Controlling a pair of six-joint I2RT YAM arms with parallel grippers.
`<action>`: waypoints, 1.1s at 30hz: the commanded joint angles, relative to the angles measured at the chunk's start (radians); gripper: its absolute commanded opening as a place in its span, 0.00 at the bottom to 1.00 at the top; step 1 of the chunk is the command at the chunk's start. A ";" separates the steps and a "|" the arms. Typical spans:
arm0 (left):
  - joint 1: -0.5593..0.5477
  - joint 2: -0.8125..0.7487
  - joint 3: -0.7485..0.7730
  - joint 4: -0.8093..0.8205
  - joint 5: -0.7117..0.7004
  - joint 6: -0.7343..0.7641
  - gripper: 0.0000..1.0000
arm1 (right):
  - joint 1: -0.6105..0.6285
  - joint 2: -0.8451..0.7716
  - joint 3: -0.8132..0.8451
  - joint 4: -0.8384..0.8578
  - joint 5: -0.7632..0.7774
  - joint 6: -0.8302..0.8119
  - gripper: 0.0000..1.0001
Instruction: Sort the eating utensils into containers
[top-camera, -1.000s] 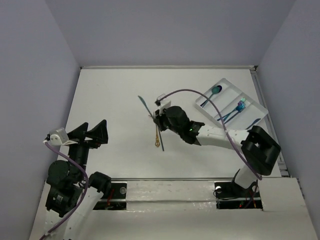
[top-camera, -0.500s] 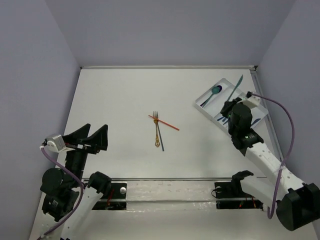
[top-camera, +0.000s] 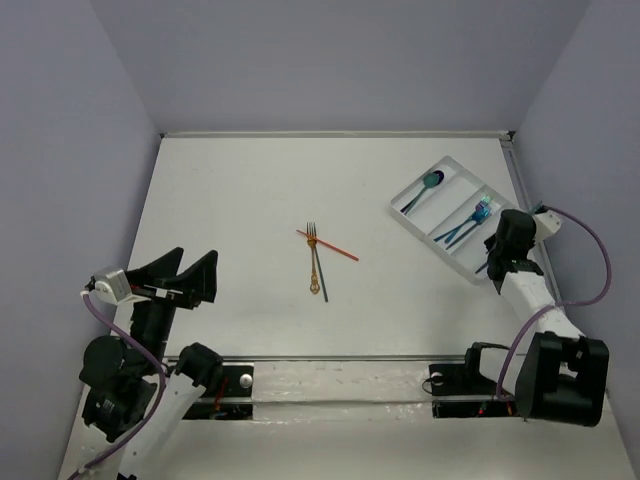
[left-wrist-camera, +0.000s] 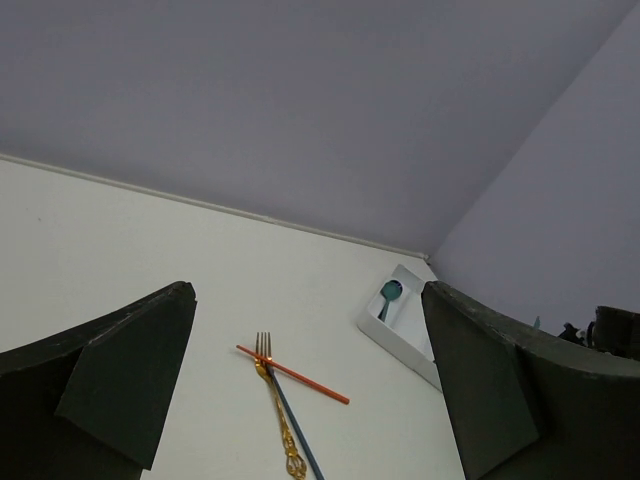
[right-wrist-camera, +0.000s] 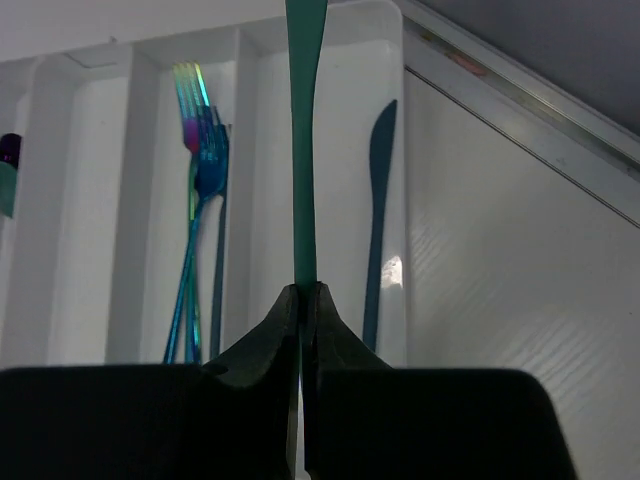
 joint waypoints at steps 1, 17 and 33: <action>-0.017 -0.039 0.000 0.047 -0.002 0.009 0.99 | -0.064 0.092 0.027 0.052 -0.064 -0.033 0.00; -0.017 -0.036 0.000 0.047 -0.006 0.007 0.99 | -0.146 0.205 0.073 0.085 -0.276 -0.053 0.23; -0.026 -0.024 -0.001 0.047 0.001 0.007 0.99 | 0.136 0.024 0.159 0.028 -0.657 -0.160 0.63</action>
